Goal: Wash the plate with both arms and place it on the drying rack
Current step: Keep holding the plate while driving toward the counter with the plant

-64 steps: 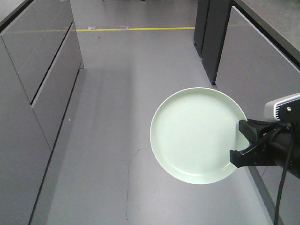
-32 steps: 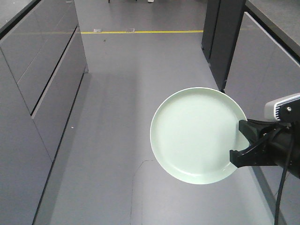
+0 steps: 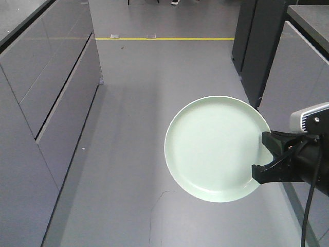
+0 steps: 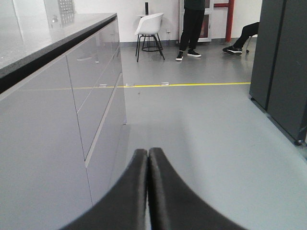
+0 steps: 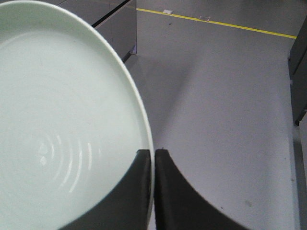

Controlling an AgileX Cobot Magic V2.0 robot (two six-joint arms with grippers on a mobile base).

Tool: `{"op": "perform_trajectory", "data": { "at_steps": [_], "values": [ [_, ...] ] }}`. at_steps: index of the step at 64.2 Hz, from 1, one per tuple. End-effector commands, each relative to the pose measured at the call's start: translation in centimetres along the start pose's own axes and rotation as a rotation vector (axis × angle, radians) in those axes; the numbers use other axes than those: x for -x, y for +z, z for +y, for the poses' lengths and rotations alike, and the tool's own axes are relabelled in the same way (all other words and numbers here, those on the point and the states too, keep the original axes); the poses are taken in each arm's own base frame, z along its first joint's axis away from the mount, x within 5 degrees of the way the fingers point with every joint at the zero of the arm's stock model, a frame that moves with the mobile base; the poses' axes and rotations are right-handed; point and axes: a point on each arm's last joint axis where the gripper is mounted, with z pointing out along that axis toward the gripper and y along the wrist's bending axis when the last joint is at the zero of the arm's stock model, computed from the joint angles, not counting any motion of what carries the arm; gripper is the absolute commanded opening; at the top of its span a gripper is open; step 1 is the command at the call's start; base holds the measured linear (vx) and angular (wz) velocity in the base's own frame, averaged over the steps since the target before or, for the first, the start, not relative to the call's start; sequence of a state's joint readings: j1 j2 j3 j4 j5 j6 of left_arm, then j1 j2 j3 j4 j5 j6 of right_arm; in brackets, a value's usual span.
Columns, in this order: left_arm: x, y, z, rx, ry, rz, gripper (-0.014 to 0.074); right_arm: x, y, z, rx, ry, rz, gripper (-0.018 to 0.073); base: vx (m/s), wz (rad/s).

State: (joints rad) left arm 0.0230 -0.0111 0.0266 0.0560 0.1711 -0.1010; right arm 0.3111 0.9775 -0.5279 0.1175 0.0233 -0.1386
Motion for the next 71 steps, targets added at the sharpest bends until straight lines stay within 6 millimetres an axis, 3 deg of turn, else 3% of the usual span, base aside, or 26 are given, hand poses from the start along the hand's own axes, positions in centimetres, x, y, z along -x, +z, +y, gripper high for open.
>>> {"op": "perform_trajectory", "data": {
  "at_steps": [1,71],
  "values": [
    [-0.03,0.01,-0.08,-0.016,-0.011,-0.063,-0.0006,1.88,-0.48,-0.27,-0.019,-0.004,-0.123,-0.0008,0.22,0.08],
    [-0.03,0.01,-0.08,-0.016,-0.011,-0.063,-0.0006,1.86,-0.48,-0.27,-0.019,-0.004,-0.121,-0.0008,0.21,0.02]
  ]
}}
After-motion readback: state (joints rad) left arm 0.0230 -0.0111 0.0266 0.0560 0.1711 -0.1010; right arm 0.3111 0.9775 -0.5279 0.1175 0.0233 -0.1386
